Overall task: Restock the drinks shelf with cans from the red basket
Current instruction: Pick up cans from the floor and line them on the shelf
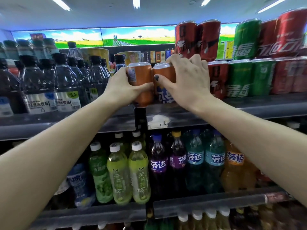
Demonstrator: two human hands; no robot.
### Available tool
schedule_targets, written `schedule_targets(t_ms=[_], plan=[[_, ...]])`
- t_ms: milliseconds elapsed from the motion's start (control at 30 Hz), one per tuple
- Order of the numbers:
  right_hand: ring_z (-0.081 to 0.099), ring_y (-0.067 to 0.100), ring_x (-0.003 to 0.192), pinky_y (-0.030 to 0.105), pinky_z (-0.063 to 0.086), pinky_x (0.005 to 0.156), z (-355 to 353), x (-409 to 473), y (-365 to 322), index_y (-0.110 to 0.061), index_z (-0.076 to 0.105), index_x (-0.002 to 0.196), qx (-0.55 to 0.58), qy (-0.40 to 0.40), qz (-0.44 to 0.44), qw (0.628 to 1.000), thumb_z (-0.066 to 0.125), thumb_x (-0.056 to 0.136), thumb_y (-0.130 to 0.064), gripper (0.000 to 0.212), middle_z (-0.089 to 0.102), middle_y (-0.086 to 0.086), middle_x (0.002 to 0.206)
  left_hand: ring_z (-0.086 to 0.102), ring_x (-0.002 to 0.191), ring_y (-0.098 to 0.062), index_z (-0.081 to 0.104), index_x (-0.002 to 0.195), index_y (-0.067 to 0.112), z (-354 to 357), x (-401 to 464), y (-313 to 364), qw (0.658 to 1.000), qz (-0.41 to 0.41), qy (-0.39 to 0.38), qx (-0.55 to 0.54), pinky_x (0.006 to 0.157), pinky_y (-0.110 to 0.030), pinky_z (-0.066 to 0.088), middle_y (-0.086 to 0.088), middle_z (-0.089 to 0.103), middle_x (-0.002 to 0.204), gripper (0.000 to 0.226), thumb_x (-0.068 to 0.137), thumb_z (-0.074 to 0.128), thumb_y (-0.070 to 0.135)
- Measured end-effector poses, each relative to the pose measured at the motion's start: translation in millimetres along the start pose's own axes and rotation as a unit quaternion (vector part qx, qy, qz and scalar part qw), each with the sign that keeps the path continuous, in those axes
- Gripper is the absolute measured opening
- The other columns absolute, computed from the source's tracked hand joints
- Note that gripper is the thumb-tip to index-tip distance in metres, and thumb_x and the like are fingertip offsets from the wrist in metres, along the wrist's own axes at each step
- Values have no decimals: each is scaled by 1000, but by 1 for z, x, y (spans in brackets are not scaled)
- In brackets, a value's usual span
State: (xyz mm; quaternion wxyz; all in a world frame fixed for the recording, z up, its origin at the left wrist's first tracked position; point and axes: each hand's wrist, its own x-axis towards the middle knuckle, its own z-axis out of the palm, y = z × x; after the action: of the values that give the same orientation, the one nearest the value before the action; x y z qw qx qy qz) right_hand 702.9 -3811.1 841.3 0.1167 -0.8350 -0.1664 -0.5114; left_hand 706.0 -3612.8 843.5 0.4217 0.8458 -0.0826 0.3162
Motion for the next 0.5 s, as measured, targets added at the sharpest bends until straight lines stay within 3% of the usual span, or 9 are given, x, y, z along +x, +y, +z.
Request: schedule_targets(t_ms=[167, 367, 433, 500], plan=[[47, 31, 114, 44, 35, 98, 1, 4, -1, -20, 58, 126, -54, 8, -19, 998, 42, 100, -60, 50, 64, 6, 121, 75, 97, -16, 68, 122, 30, 2, 3, 1, 999, 12, -28, 13, 86, -43, 64, 7, 76, 108, 89, 47, 84, 75], [46, 33, 121, 45, 36, 101, 3, 6, 3, -8, 57, 135, -86, 11, -53, 995, 50, 100, -49, 55, 54, 11, 136, 70, 94, -15, 64, 120, 23, 6, 4, 4, 997, 16, -14, 69, 83, -42, 63, 5, 71, 105, 74, 64, 89, 66], [47, 33, 118, 43, 40, 98, 2, 0, 3, -8, 51, 138, -62, 19, -56, 996, 56, 97, -43, 54, 52, 14, 134, 67, 95, -14, 56, 124, 20, 3, -1, 8, 996, 21, -12, 84, 79, -34, 60, 7, 66, 100, 76, 69, 88, 62], [49, 30, 106, 37, 46, 83, -4, -10, 3, -9, 53, 130, -3, 38, -69, 997, 60, 94, -31, 43, 52, 15, 122, 63, 94, -15, 47, 131, 18, 0, -8, 12, 993, 34, -20, 110, 75, -29, 52, 11, 59, 96, 80, 74, 86, 58]])
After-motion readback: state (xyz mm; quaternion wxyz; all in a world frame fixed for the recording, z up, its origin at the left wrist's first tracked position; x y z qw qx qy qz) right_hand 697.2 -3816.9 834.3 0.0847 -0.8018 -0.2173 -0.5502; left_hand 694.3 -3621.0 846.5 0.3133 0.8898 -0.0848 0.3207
